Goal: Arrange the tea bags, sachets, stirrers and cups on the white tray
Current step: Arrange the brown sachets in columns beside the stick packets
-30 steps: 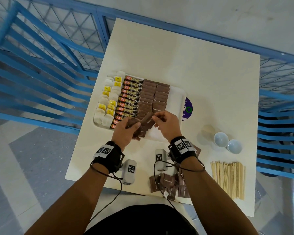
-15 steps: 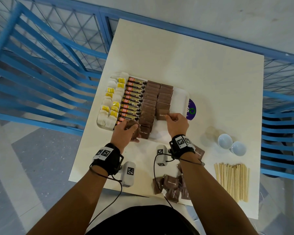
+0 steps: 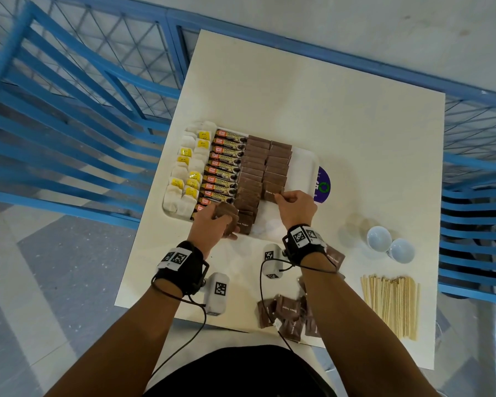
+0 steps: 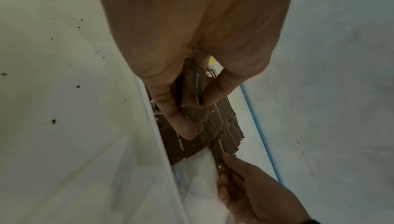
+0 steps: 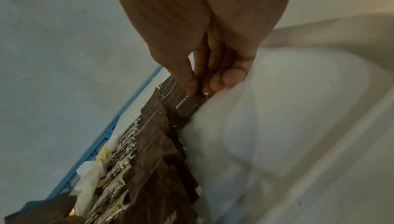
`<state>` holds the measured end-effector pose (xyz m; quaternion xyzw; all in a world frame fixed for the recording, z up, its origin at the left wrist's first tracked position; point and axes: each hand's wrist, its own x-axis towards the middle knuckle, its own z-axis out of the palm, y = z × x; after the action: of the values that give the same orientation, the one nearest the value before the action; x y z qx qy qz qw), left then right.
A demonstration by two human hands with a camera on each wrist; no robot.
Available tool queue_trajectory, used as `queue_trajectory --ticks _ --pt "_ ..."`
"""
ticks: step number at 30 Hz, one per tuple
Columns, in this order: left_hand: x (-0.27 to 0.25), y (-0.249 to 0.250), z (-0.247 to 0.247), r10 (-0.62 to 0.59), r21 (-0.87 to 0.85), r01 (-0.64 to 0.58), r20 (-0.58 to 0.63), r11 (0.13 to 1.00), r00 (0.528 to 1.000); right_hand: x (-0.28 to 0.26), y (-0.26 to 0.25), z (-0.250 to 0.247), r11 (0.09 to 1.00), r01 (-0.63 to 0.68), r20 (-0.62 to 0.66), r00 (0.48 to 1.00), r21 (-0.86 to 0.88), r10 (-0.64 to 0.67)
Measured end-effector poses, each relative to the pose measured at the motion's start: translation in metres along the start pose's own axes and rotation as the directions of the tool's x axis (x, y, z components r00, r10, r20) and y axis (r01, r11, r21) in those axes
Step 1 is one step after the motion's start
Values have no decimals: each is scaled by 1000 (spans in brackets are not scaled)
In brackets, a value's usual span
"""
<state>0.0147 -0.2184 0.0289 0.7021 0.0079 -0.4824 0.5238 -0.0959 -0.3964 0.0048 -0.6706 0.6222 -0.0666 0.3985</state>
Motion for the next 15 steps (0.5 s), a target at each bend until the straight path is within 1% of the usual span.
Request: queue_trajectory --ticks 7,10,11,13,15 --pt "-2 -3 1 18 -8 -18 60 1000 998 -1 -1 -3 1000 -15 -7 1000 -5 15" --pt "0 -4 0 -6 -19 8 67 1000 998 -5 0 -10 1000 -11 -36 999 -4 11" --pt "0 -4 0 -8 -15 9 65 1000 998 -8 1 -12 1000 18 -37 999 2 -17" --pt "0 -2 1 3 9 -3 60 1000 998 -16 1 -14 992 121 -4 993 20 -121" --pt "-1 -1 4 13 15 -14 68 1000 998 -25 -1 -13 969 239 119 962 62 -245"
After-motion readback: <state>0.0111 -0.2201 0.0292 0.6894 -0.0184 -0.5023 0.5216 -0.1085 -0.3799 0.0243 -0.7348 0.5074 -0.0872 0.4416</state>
